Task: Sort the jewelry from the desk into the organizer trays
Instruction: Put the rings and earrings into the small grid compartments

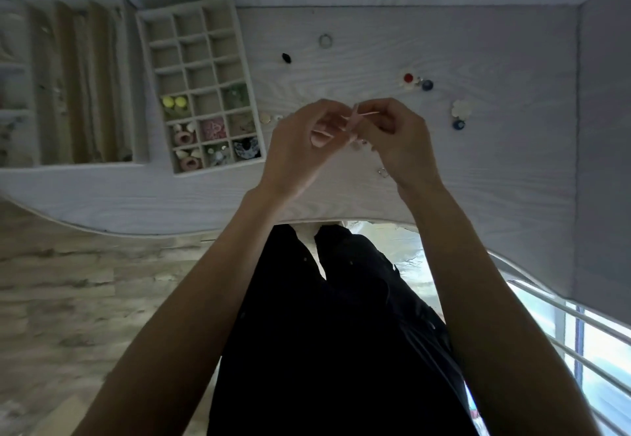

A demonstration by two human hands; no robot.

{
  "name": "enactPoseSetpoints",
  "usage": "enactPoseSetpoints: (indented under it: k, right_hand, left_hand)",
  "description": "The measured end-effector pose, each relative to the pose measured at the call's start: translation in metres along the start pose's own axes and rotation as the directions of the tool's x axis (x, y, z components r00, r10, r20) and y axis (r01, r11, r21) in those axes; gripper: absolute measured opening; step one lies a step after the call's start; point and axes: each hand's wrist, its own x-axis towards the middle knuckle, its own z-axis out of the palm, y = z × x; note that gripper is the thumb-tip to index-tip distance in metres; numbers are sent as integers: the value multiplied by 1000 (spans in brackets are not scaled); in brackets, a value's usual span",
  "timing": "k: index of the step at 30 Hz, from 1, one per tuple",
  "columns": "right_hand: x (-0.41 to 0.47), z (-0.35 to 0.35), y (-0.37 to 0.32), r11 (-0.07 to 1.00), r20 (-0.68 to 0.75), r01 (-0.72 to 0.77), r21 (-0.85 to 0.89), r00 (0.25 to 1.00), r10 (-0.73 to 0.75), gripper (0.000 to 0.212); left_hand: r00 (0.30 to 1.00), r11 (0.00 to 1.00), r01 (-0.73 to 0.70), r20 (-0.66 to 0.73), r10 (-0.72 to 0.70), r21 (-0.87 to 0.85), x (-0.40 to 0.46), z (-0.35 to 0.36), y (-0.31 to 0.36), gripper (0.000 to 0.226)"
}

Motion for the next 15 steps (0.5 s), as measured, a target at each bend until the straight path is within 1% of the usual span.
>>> enactPoseSetpoints:
  k: [4,7,9,11,12,13,15]
  right_hand:
    - [0,37,-4,1000,131,18,0,991,-18,11]
    - [8,61,-3,995,193,56,-82,980,-39,14]
    - [16,80,2,970,214,108,-218,975,-61,17]
    - [22,99,7,892,237,206,-402,965,-116,15]
    - [25,104,8,847,244,252,-467,958,-150,12]
    - [27,109,10,814,240,272,-513,956,-168,11]
    - [30,118,11,785,193,257,-564,965,-177,11]
  left_hand:
    - [994,992,-13,-104,27,127,-15,-36,-15,16]
    - [989,980,-2,-143,31,199,-18,-64,-32,15]
    - [986,961,-1,-159,47,277,-20,-83,-44,17]
    - [983,946,24,-180,36,322,-21,-102,-56,18]
    - [981,941,39,-193,28,336,-20,-108,-59,18]
    - [979,936,56,-201,16,347,-19,-114,-63,17]
    - [982,931,68,-190,1,359,-15,-124,-71,13]
